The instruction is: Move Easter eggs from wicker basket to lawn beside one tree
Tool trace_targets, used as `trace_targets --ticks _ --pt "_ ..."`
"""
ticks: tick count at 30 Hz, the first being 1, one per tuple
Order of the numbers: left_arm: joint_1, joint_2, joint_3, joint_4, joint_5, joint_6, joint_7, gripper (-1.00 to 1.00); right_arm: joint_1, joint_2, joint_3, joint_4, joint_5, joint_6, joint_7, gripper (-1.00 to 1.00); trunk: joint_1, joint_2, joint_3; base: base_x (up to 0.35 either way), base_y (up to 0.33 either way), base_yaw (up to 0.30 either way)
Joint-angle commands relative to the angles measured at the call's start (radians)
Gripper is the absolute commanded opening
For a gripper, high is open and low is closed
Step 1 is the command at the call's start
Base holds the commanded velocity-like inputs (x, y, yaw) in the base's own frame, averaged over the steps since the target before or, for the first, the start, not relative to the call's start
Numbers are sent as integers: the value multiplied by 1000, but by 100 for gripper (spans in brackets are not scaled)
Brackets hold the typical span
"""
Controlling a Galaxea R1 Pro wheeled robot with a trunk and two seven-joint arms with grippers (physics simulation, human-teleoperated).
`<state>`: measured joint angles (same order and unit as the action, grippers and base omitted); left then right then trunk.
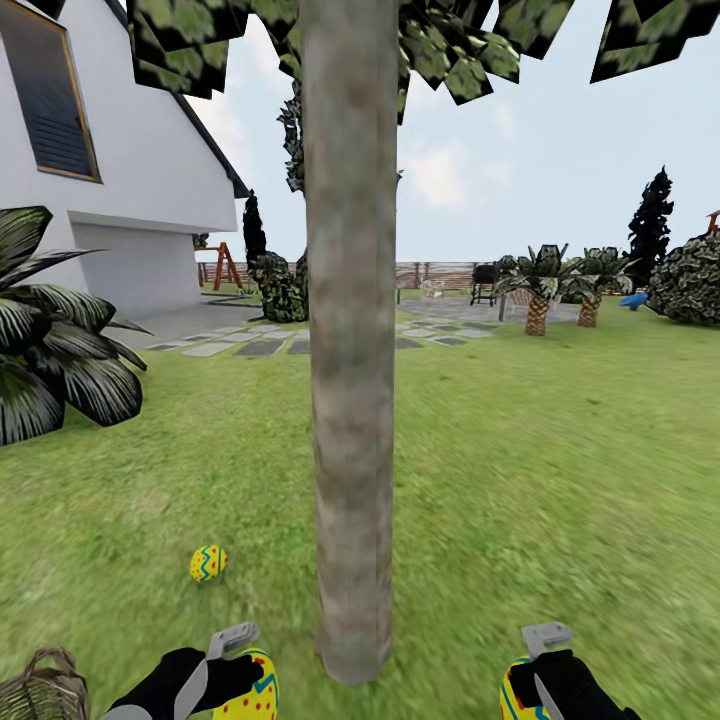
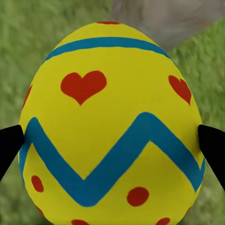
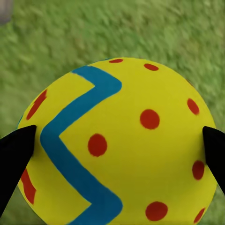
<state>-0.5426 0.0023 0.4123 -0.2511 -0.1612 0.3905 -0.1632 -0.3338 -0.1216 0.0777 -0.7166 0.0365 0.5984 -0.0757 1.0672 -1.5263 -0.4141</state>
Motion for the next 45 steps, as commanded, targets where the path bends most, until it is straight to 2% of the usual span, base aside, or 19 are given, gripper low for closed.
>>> trace_targets --ticks 1,45 --pt "0 -1 8 -2 -11 5 -6 -100 -1 -2 5 -1 3 7 -3 -100 4 -8 -4 0 0 0" --pt "0 1 10 -2 -12 16 -3 -100 -1 -3 7 -1 3 8 -3 -100 172 -316 -142 0 0 0"
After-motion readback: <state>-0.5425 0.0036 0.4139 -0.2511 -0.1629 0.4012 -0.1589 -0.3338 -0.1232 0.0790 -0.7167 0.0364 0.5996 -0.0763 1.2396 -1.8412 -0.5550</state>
